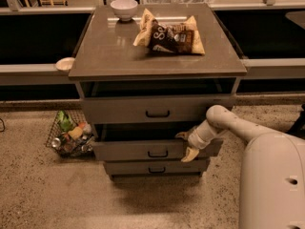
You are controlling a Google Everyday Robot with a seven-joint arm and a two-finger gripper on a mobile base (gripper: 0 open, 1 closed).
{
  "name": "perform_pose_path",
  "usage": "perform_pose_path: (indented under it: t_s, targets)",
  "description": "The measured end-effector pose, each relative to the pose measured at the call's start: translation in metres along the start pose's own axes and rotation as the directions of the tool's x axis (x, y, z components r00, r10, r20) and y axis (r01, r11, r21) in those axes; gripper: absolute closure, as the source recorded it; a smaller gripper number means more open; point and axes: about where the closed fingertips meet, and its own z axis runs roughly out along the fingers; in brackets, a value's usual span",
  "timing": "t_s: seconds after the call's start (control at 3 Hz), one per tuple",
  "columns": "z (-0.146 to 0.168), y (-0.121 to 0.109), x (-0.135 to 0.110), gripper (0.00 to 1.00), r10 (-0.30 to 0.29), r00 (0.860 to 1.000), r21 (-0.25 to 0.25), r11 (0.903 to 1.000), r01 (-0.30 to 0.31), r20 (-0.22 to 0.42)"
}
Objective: Open middle drawer
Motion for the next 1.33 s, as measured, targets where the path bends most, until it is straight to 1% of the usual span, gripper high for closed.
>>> perform_pose_path:
  t_s: [0.33,0.67,1.0,1.33]
  targets:
    - [0.001,0.008,-0.004,0.61,0.014,1.000,-0.007,0.9999,-0.014,0.002]
    - [-0.004,0.009,-0.009,0.85,0.007,1.000,-0.003,1.0000,-0.007,0.006]
    - [-0.007,0.008,-0.011,1.00,0.007,1.000,-0.003,1.0000,-0.007,0.006]
    - [-0.022,0.025,-0.021,1.00,0.027,0.999,0.024,0.9993,-0.028,0.042]
